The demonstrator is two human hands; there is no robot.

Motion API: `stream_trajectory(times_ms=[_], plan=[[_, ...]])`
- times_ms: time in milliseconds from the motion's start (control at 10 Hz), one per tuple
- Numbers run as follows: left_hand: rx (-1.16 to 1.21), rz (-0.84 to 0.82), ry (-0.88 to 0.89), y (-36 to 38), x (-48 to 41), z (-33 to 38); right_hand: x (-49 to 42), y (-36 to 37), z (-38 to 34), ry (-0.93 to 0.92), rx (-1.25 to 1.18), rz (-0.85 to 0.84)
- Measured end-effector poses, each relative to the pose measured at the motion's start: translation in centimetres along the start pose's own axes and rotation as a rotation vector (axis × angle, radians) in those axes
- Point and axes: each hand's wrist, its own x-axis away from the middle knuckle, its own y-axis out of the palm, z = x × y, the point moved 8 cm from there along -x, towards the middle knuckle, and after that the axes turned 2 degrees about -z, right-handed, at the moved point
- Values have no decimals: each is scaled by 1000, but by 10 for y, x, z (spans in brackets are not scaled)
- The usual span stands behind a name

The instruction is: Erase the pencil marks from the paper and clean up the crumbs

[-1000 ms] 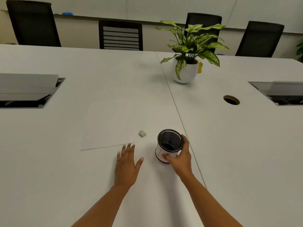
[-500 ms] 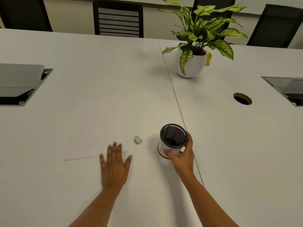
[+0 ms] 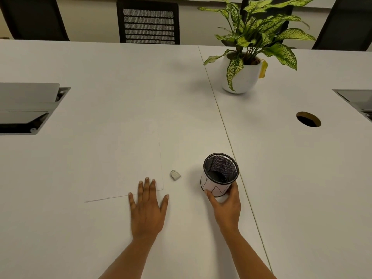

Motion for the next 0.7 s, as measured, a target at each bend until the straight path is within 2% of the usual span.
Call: stream_trajectory(times_ms=[500,600,700], plan=[[50,42,67,-1,3,-2,18,13,-12,9,197,-25],[124,143,142,-27,-4,-6,69,29,-14,52,411,-163],[123,186,165,-52,-13,-11,108,35,-6,-39,579,-210]])
